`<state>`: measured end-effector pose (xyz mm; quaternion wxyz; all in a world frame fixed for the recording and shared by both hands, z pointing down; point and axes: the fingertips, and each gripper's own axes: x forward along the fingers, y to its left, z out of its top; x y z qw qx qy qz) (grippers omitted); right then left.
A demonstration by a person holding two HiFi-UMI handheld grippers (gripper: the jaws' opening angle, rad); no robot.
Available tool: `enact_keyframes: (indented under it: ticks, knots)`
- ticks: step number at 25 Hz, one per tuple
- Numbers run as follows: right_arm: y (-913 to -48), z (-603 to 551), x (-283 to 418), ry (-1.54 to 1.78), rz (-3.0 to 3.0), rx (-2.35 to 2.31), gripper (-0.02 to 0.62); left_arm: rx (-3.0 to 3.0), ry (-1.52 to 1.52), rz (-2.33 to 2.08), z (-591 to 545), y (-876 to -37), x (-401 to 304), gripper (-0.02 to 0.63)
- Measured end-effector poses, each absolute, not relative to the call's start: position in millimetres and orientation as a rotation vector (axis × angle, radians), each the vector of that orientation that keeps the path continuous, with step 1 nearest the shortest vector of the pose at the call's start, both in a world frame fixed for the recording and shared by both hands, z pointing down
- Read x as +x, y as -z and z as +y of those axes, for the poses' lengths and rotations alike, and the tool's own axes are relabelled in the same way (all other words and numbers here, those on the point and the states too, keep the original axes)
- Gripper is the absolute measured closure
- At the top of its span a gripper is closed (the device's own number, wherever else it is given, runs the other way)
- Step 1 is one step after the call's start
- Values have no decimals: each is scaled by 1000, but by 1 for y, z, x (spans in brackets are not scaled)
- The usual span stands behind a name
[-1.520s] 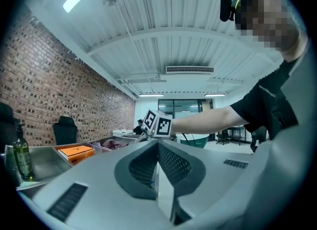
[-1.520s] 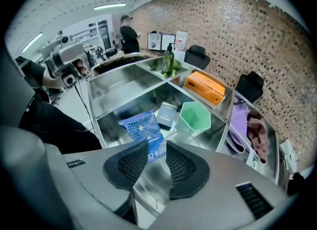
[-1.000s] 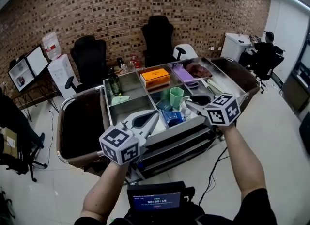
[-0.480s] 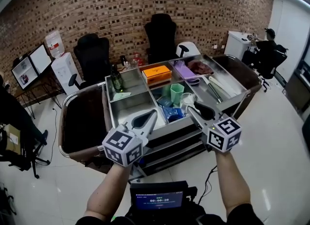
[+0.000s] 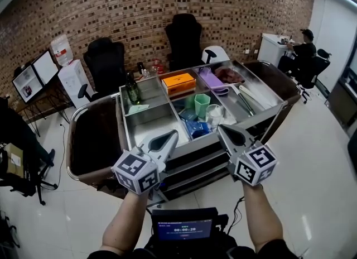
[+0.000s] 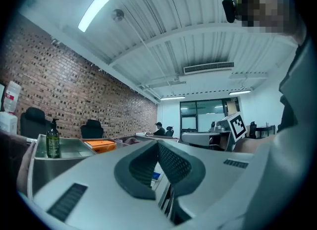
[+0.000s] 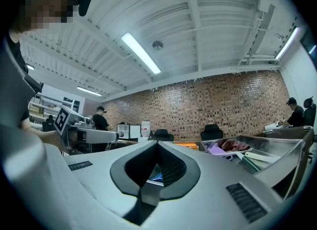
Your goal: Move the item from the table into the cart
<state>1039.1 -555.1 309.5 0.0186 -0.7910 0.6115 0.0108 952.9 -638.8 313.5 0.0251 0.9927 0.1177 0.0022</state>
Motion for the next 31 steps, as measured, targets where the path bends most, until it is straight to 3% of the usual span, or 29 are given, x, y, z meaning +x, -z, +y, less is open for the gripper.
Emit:
enact_keyframes:
  ticks: [31]
  knots:
    - [-303,-568,1041,-89,1879,-2482,594,3115,33,259,-663,-311,954,606]
